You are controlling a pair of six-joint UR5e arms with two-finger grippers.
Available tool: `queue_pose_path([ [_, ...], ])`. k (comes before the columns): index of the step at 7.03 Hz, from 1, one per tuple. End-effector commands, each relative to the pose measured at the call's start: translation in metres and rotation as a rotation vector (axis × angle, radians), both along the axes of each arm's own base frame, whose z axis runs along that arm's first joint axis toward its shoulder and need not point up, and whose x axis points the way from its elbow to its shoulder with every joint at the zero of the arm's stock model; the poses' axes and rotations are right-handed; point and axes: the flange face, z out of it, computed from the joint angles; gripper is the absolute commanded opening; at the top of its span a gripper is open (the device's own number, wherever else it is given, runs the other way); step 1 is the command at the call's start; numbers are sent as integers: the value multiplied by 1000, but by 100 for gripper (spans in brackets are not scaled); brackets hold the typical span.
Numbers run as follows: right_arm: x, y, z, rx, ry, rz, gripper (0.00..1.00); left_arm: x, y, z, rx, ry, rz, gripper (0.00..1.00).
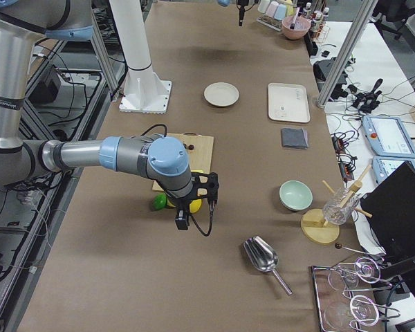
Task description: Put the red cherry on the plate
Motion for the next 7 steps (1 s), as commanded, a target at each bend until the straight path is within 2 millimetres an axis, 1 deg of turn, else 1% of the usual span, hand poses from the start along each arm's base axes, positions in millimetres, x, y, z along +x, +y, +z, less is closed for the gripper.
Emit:
queue_pose_path([
  [1, 1, 6, -6, 4, 3, 8, 100, -33, 22, 32, 29, -11, -3, 97],
  [2, 4, 2, -4, 4, 36, 8, 100, -52, 29, 35, 18, 1, -29, 97],
  [3, 5, -1, -6, 6, 43, 9, 100, -61, 33, 35, -49, 83, -21, 98],
  [4, 5, 0, -8, 1, 39, 14, 100, -101, 42, 38, -72, 134, -80, 98],
  [5, 4, 2, -8, 17, 31, 5, 100, -109, 48, 45, -69, 134, -88, 98],
  [6, 4, 0, -10, 27, 31, 5, 100, -120, 48, 48, -69, 132, -103, 97],
  [7, 4, -1, -5, 15, 29, 5, 100, -125, 49, 50, -94, 132, -113, 97],
])
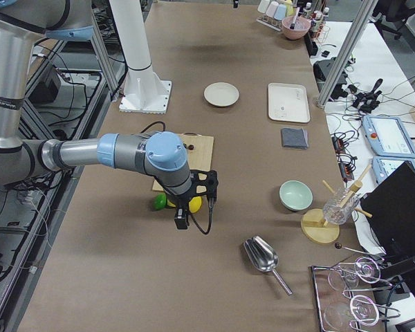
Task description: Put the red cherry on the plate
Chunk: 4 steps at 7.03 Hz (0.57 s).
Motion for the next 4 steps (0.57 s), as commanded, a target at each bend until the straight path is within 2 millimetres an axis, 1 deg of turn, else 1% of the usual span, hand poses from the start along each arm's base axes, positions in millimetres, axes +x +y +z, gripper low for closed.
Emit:
queue_pose_path([
  [1, -1, 0, 1, -2, -16, 2, 100, -28, -4, 4, -94, 7, -50, 97],
  [2, -2, 1, 1, 0, -31, 1, 100, -58, -4, 7, -58, -53, -100, 98],
  [3, -3, 1, 3, -3, -32, 0, 100, -72, 2, 12, 30, -157, -92, 98],
  [4, -3, 2, 3, -3, -37, -2, 100, -59, -4, -8, 125, -197, -42, 98],
])
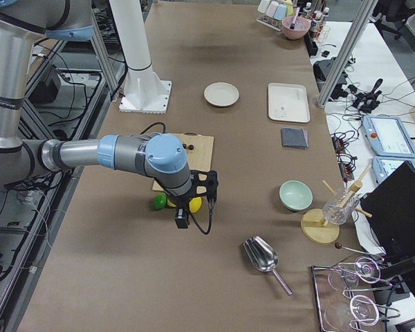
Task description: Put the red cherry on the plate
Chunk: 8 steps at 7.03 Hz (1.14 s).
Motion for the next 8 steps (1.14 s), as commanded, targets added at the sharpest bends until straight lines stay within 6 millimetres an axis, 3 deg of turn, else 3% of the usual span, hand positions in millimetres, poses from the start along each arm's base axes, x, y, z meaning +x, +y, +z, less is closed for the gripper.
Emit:
queue_pose_path([
  [1, -2, 4, 2, 3, -8, -10, 100, 10, -5, -35, 91, -73, 59, 98],
  [2, -10, 0, 12, -21, 25, -46, 100, 9, -4, -52, 65, -71, 60, 98],
  [4, -39, -16, 11, 1, 77, -125, 98, 5, 17, -63, 47, -70, 50, 98],
  [5, -60, -23, -7, -11, 74, -107, 98, 4, 20, -62, 43, -70, 48, 98],
  [8, -165, -32, -121, -27, 48, -122, 98, 4, 22, -59, 34, -69, 45, 98],
])
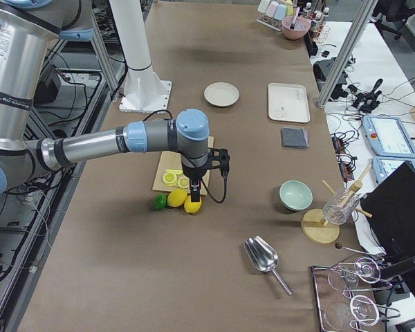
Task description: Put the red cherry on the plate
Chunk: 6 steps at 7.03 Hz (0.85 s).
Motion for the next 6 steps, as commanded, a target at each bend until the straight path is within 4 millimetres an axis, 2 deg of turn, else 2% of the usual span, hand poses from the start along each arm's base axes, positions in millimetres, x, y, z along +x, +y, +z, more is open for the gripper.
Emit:
queue_pose_path([
  [1, -86, 8, -83, -22, -36, -25, 98, -1, 2, 0, 0, 0, -3, 98],
  [2, -138, 10, -121, -18, -27, -30, 98, -1, 2, -2, 3, 0, -3, 98],
  [3, -208, 15, -158, -23, -24, -20, 98, -1, 2, 2, 1, 1, 0, 98],
  [4, -275, 32, -183, -29, -8, -11, 98, -1, 8, 12, -31, 3, 0, 98],
  [5, -309, 26, -187, -28, -3, -17, 98, -6, 9, 14, -45, 0, -11, 98],
  [6, -334, 39, -188, -33, 11, -31, 98, -11, 10, 13, -43, 0, -23, 98],
])
